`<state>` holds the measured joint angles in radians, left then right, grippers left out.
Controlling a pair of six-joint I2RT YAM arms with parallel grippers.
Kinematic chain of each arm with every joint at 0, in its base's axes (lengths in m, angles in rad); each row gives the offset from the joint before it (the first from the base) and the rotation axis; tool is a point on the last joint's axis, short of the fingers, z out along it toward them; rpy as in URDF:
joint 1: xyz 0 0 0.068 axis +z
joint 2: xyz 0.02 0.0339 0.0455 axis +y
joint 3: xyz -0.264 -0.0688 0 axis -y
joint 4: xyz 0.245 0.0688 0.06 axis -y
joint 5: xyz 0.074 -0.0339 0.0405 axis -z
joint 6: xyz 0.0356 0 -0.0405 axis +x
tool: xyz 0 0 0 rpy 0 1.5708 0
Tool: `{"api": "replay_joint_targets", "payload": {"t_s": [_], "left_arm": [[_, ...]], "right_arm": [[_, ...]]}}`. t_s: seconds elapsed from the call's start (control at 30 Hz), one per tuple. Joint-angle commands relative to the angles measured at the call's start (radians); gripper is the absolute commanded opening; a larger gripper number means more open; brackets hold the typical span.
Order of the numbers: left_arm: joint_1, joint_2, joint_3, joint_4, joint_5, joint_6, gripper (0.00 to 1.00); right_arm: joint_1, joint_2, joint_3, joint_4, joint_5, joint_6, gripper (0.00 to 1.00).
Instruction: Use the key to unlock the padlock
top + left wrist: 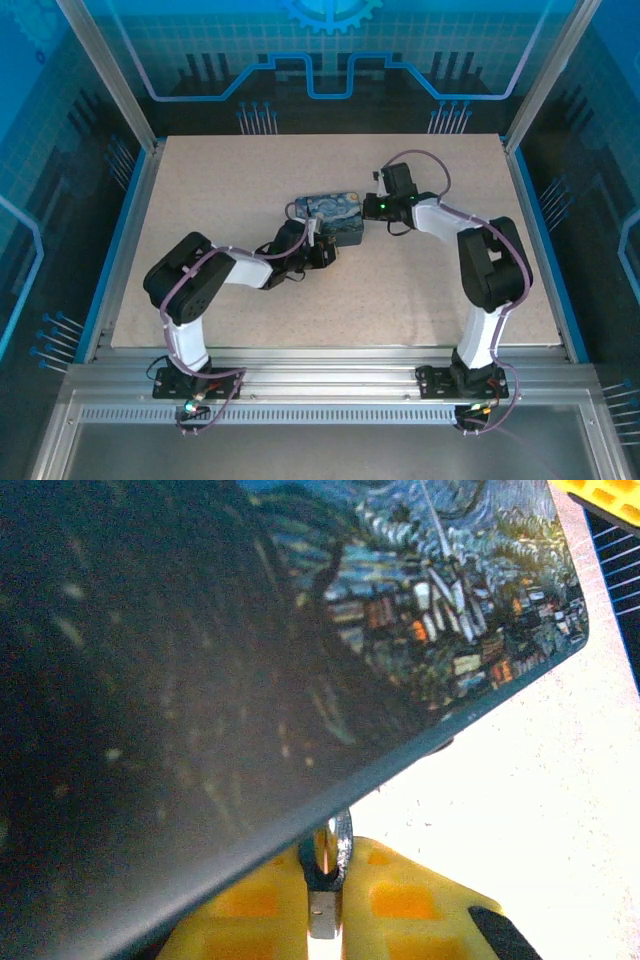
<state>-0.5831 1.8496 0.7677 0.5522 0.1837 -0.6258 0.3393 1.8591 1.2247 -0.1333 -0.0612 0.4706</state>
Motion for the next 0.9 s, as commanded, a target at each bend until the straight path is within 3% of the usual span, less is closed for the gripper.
{"api": "replay_joint_targets", "payload": {"t_s": [0.0,0.33,0.87], "left_arm": [[0.017,-0.032,0.035,-0.089,0.040,0.018,0.02],[0.034,-0.052,0.130,-0.263,0.105,-0.017,0.00],[0.050,-0.036,0.226,-0.357,0.209,-0.167,0.00]], "right_arm": [[-0.005,-0.047,-0.017,0.001,-0.018,-0.005,0.00],[-0.019,-0.168,-0.124,0.026,-0.032,-0.009,0.00],[-0.039,-0.651,-0.491,0.137,-0.218,0.071,0.00]]}}
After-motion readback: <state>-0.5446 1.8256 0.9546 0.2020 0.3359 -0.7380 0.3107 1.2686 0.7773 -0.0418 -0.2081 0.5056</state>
